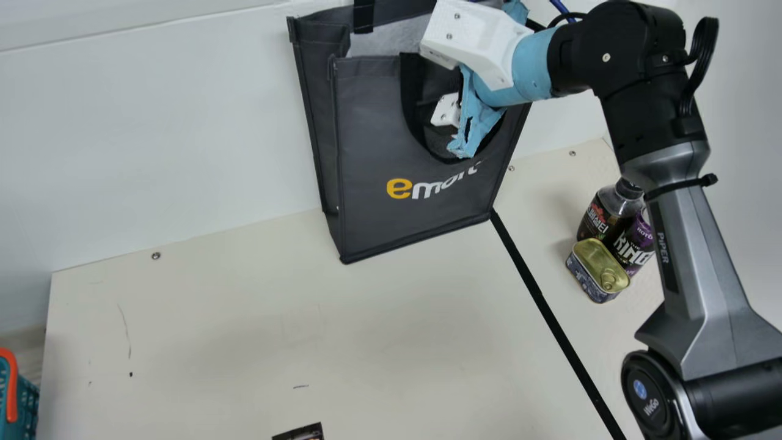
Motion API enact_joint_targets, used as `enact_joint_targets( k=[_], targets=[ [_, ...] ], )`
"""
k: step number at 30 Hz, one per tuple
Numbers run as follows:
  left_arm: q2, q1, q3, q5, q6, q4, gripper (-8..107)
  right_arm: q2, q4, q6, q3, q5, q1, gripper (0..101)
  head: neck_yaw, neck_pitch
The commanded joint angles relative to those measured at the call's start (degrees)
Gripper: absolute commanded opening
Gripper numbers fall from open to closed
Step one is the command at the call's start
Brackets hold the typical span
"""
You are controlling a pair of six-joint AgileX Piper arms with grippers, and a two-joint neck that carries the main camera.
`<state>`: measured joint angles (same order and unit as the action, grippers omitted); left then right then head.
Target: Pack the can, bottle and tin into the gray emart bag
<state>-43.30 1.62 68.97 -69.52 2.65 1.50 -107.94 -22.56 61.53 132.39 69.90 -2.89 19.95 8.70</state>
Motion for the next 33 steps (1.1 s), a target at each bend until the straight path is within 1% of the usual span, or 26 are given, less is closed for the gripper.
enact_joint_targets(
  k=[1,10,16,22,33],
  targets=[
    [0.00,0.00,0.00,0.00,0.00,0.00,90,-0.14,-0.08,-0.03,0.30,0.00,-0.06,0,0.05,1.30],
    [0.00,0.00,0.00,0.00,0.00,0.00,90,-0.24,-0.26,-0.21,1.96,0.00,-0.41,0,0.05,1.30],
    [0.00,0.00,0.00,0.00,0.00,0.00,90,0.70,-0.02,-0.75,2.30,0.00,-0.47,0,0.05,1.30],
    [0.00,0.00,0.00,0.00,0.00,0.00,90,2.60,0.24,-1.30,1.66,0.00,-0.26,0,0.05,1.30],
    [0.00,0.00,0.00,0.00,0.00,0.00,90,7.16,0.90,-2.21,-0.81,0.00,0.88,0,0.05,1.30]
  ],
)
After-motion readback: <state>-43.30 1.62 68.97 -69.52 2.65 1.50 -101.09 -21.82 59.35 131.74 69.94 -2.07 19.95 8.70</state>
